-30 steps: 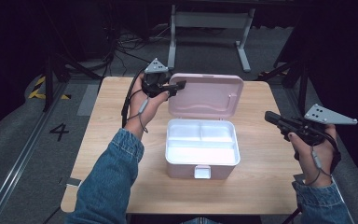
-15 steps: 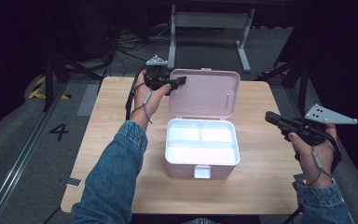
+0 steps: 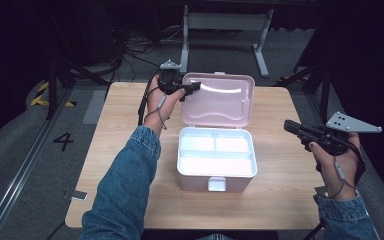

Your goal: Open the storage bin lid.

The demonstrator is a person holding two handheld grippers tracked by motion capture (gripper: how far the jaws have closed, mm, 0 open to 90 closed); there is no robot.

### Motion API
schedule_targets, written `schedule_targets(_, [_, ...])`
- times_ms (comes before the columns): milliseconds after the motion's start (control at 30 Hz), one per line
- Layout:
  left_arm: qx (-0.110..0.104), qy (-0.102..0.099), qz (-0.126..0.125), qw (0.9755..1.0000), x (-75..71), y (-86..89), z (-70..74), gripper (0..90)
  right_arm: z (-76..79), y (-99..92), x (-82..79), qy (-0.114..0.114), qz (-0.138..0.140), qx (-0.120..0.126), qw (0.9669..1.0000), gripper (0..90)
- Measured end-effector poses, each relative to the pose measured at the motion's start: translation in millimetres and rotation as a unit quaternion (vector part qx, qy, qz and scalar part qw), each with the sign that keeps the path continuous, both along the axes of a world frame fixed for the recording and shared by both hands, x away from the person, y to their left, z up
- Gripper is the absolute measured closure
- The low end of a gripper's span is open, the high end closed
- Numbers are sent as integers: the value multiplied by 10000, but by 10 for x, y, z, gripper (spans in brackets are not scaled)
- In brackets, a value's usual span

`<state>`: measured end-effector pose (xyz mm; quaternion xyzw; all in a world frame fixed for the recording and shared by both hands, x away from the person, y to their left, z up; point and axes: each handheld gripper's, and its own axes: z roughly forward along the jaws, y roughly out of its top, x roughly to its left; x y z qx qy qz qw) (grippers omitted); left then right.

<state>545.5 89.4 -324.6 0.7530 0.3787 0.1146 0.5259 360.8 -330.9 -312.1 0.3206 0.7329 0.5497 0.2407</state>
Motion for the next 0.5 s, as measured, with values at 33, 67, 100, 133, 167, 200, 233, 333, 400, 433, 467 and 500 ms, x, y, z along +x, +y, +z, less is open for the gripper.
schedule_targets(33, [-26, 26, 0, 10000, 14, -2, -15, 524, 0, -7, -3, -3, -9, 7, 10000, 882])
schedule_targets(67, [-54, 70, 12, 10000, 42, -3, -45, 522, 0, -15, -1, -22, -6, -19, 10000, 881])
schedule_targets(100, [-54, 70, 12, 10000, 42, -3, -45, 520, -1, -19, -2, -10, -8, 1, 10000, 881])
schedule_targets(133, [-80, 87, 18, 9999, 59, -4, -65, 520, -1, -19, -2, -10, -8, 1, 10000, 881])
schedule_targets(167, [-102, 124, 17, 9999, 80, -3, -90, 518, -8, -25, -1, 5, -19, -6, 10000, 881])
schedule_targets(200, [-102, 124, 17, 9999, 80, -3, -90, 517, -8, -25, -1, 5, -19, -6, 10000, 881])
schedule_targets(233, [-104, 157, 33, 9998, 99, -6, -112, 515, -13, -29, -2, 8, -28, -14, 10000, 880])
schedule_targets(333, [-98, 191, 35, 9998, 125, -7, -137, 511, -13, -32, -6, 25, -23, 1, 10000, 880])
schedule_targets(400, [-65, 235, 32, 9997, 149, -6, -157, 507, -15, -31, -7, 27, -38, 11, 10000, 880])
schedule_targets(433, [-60, 275, 26, 9996, 168, -9, -178, 503, -18, -32, -6, 24, -37, -2, 10000, 880])
schedule_targets(467, [-60, 275, 26, 9996, 168, -9, -178, 500, -18, -32, -6, 24, -37, -2, 10000, 880])
schedule_targets(500, [-50, 316, 37, 9995, 183, -8, -202, 498, -22, -29, -5, 48, -36, 3, 10000, 879])
